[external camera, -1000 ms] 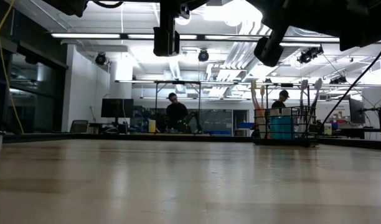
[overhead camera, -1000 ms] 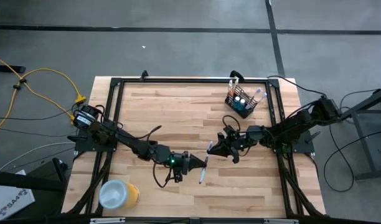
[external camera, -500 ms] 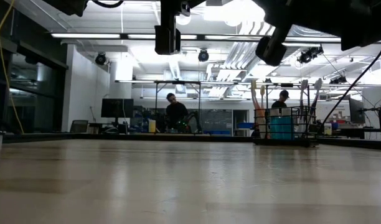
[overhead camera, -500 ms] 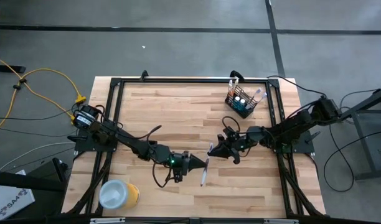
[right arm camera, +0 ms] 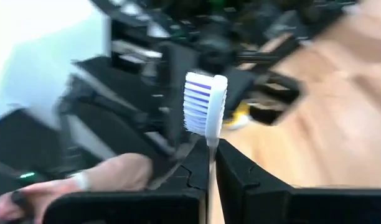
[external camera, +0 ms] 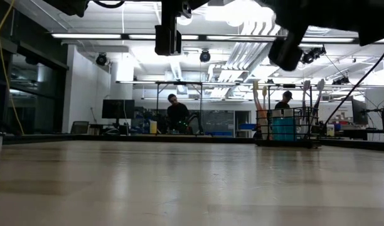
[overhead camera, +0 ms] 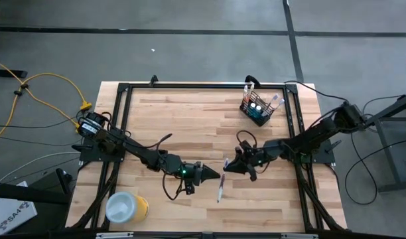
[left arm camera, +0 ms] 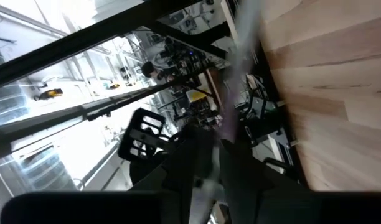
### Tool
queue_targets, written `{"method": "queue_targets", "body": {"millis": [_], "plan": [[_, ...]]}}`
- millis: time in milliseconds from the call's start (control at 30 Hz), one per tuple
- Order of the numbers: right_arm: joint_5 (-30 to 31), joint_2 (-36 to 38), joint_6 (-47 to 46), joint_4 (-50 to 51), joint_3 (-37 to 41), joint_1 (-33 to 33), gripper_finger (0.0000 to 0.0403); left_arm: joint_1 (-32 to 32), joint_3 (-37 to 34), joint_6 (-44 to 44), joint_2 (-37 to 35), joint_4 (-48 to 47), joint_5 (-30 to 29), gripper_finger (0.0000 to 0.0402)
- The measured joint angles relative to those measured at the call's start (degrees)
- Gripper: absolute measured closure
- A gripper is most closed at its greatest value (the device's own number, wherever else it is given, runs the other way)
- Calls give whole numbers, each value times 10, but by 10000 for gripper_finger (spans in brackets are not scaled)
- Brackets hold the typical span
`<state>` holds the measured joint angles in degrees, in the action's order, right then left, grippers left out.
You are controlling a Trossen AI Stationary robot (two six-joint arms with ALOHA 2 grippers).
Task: Pick & Place toothbrushing station
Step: Put the purple toothbrush into the right of the black mesh organizer
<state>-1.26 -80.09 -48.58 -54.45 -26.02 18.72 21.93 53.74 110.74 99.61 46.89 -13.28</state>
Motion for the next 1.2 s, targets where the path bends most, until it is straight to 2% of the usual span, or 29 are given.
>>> {"method": "queue_targets", "body": {"millis": [133,300,500,633,1033,1200], "plan": [[36,52,11,124,0,-5,399,3,0,-1,0,-1,-2,332],[100,171,37,280,0,-4,399,16,0,-2,0,-1,-19,332],[235,321,60,490,0,-4,399,20,0,-50,0,-1,-20,332],[342,390,72,602,0,-5,399,20,0,-75,0,-1,-23,332],[567,504,185,683,0,-5,399,20,0,-76,0,-1,-24,332],[609,529,206,694,-1,-5,399,19,0,-89,0,-1,-24,332]]}}
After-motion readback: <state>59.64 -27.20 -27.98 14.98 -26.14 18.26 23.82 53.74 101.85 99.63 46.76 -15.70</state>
